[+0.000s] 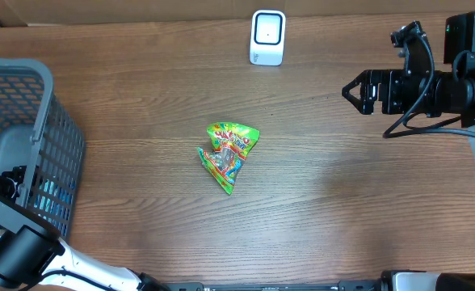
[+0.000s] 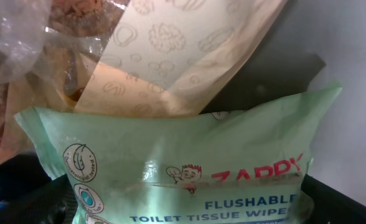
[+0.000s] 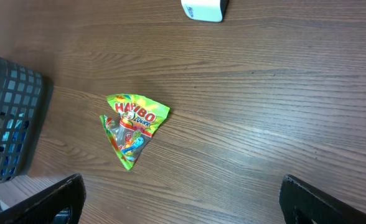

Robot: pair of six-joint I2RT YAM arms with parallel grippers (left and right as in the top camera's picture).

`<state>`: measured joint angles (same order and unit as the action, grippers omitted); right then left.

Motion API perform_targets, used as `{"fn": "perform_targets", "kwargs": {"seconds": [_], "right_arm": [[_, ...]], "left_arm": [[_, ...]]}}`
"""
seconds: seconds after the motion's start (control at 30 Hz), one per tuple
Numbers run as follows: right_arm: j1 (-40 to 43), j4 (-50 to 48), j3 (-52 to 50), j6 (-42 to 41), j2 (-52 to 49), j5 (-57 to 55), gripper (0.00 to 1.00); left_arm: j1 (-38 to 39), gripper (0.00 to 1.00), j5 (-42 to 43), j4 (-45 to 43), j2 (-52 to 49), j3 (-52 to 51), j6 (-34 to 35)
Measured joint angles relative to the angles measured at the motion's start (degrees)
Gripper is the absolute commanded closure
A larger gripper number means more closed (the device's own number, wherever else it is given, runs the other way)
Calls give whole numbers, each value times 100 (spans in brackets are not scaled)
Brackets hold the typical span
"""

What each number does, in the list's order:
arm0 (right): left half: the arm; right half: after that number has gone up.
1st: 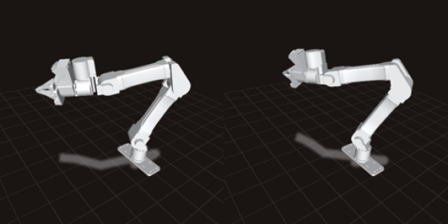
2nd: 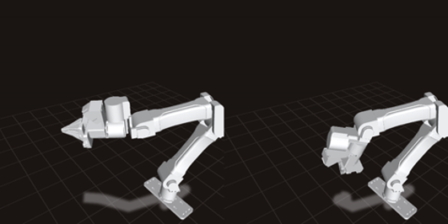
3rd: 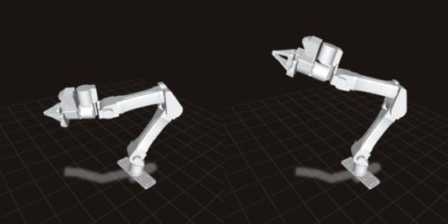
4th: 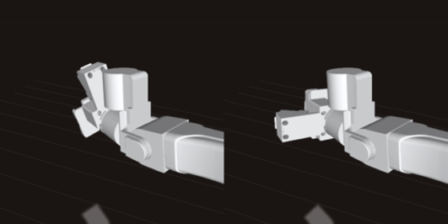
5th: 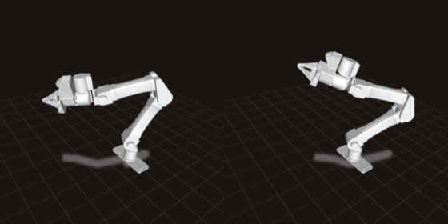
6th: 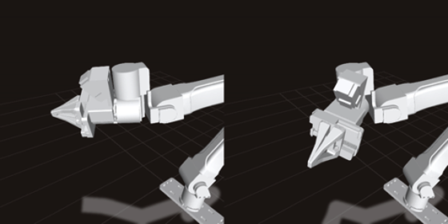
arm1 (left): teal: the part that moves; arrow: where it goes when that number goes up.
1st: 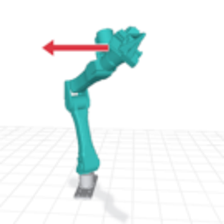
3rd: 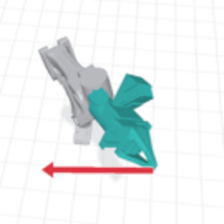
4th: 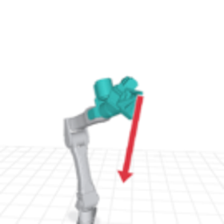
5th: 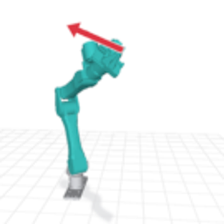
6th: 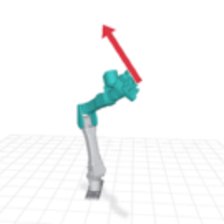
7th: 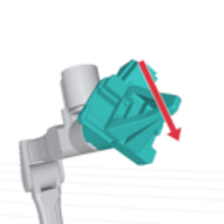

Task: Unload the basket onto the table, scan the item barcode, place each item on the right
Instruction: 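Reach the left gripper into the basket and grasp the mint-green wipes pack, then carry the wipes pack out and drop it onto the Haribo bag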

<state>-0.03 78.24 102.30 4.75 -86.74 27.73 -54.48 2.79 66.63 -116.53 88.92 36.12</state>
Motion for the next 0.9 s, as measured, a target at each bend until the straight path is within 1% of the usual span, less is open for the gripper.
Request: {"fn": "perform_targets", "kwargs": {"seconds": [0.13,0.17,0.2,0.23,0.27,0.3,0.33,0.47,0.53,0.63,0.77,0.9], "right_arm": [[-2,2,0,2,0,24,0],[-2,2,0,0,0,33,0],[-2,0,0,2,0,35,0],[0,0,0,0,0,39,0],[0,2,0,0,0,39,0],[0,2,0,-2,0,37,0],[0,0,0,2,0,37,0],[0,0,0,0,0,39,0],[0,-2,0,4,0,37,0],[-2,-15,0,0,0,37,0],[-2,-13,0,-4,0,39,0],[-2,-15,0,-7,0,39,0]], "left_arm": [[0,11,-26,-42,0,0,31],[0,15,-28,-48,0,0,44],[0,23,-28,-57,0,0,39],[0,27,-33,-61,0,0,57],[0,34,-39,-66,0,0,28],[0,62,-37,-72,0,0,-4],[0,96,-26,-85,0,0,-74],[0,96,173,11,0,76,-553],[0,96,400,92,-2,238,-831],[0,96,629,326,-74,549,-1049],[11,96,789,907,-168,1338,-1239],[11,96,951,1598,-168,2551,-1421]]}}
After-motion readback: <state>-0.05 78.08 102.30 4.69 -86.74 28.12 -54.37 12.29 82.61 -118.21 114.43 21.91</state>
